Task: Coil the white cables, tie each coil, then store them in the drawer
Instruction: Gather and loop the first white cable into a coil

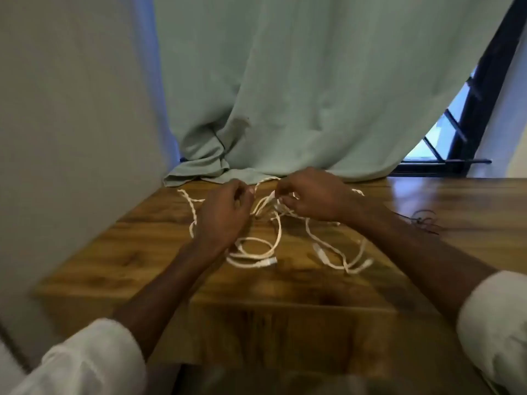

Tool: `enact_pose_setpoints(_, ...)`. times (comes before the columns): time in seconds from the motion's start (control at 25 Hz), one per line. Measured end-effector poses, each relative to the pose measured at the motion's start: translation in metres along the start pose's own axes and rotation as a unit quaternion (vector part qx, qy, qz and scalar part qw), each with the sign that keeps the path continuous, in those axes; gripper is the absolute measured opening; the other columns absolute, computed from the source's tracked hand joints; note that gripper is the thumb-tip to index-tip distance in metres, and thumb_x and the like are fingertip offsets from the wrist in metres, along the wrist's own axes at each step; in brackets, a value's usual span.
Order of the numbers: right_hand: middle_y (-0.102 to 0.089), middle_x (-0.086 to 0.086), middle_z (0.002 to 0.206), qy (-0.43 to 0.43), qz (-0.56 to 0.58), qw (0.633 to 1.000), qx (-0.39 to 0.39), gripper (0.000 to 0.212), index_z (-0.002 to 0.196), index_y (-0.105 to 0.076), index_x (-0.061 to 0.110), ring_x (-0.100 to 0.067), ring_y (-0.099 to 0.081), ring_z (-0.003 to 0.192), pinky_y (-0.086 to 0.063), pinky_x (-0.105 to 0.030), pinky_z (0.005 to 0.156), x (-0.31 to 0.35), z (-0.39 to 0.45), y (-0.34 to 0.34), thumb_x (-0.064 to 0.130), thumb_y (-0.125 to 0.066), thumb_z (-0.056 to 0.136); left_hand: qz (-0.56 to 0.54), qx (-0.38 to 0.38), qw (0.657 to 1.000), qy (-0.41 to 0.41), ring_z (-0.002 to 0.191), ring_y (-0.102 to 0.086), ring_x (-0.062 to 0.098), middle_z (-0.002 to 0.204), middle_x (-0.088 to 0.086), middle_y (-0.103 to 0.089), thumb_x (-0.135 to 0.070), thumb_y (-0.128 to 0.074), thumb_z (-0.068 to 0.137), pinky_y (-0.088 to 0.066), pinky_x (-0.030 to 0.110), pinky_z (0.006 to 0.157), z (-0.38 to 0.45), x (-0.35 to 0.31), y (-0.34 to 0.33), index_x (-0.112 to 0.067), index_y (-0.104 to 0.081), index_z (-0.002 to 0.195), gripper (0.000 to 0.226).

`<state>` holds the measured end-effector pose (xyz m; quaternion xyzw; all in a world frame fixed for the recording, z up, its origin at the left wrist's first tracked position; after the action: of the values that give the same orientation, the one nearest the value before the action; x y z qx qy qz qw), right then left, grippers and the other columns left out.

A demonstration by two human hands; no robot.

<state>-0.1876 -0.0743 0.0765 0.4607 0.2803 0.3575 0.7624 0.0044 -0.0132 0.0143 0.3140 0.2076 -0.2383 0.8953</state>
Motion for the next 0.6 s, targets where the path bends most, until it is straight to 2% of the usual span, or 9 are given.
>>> enact_pose_setpoints(0.12,-0.076,0.004,0.11,-0.02,0.057,0.998,-0.033,0.023,0.111,-0.076,0.029,-0.02,-0.067,0.101,-0.051,-0.033,0.082,0.027,-0.034,-0.011,0.026,-0.063,0.092,0.134,-0.014,0.991,-0.011,0.1,-0.062,0.02,0.105,-0.002,-0.068,-0.033,-0.061,0.098,-0.05,0.039,0.083,-0.04,-0.002,0.021,-0.024,-0.066,0.105,0.012)
enact_pose_setpoints(0.24,-0.072,0.007,0.122,-0.052,0.112,0.992,-0.022,0.03,0.118,-0.075,0.032,-0.015,-0.063,0.111,-0.045,-0.027,0.086,0.046,-0.05,-0.026,0.024,-0.061,0.093,0.217,-0.028,0.976,-0.017,0.112,-0.059,0.026,0.122,0.005,-0.064,-0.033,-0.063,0.094,-0.049,0.043,0.094,-0.056,0.009,0.042,-0.019,-0.065,0.121,0.03)
enact_pose_setpoints(0.36,-0.068,0.006,0.132,-0.025,0.067,0.997,-0.002,0.038,0.127,-0.07,0.035,-0.019,-0.061,0.122,-0.046,-0.03,0.092,0.041,-0.047,-0.035,0.022,-0.067,0.091,0.213,-0.005,0.977,0.011,0.121,-0.055,0.026,0.129,0.005,-0.061,-0.041,-0.063,0.094,-0.047,0.045,0.1,-0.052,0.011,0.047,-0.021,-0.064,0.128,0.039)
enact_pose_setpoints(0.44,-0.071,0.004,0.12,-0.017,0.032,0.999,-0.029,0.029,0.116,-0.075,0.034,-0.022,-0.064,0.113,-0.043,-0.031,0.084,0.036,-0.037,-0.032,0.023,-0.069,0.09,0.209,0.032,0.977,-0.01,0.121,-0.054,0.024,0.129,0.003,-0.061,-0.05,-0.061,0.096,-0.047,0.046,0.101,-0.044,0.009,0.036,-0.025,-0.066,0.127,0.041)
enact_pose_setpoints(0.48,-0.071,0.003,0.11,-0.021,0.029,0.998,-0.06,0.025,0.113,-0.078,0.033,-0.023,-0.065,0.107,-0.041,-0.031,0.078,0.03,-0.029,-0.03,0.025,-0.071,0.091,0.173,0.046,0.983,-0.035,0.119,-0.054,0.021,0.126,0.001,-0.063,-0.055,-0.057,0.097,-0.048,0.045,0.099,-0.038,0.005,0.031,-0.026,-0.068,0.124,0.041)
enact_pose_setpoints(0.6,-0.056,0.004,0.089,-0.076,0.09,0.98,-0.162,0.021,0.11,-0.081,0.032,-0.02,-0.059,0.086,-0.036,-0.03,0.068,0.002,0.001,-0.023,0.026,-0.07,0.094,0.039,0.092,0.992,-0.075,0.098,-0.064,0.01,0.102,-0.009,-0.072,-0.067,-0.048,0.097,-0.052,0.042,0.086,-0.005,-0.006,0.013,-0.028,-0.073,0.107,0.047)
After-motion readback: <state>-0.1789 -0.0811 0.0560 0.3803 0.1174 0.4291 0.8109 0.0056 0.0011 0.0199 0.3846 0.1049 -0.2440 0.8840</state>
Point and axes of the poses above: each hand's wrist, its own z-axis towards the middle knuckle, its own y-axis out of the back of the hand, x = y × z, the point moved 2 cm from there along z, towards the middle knuckle
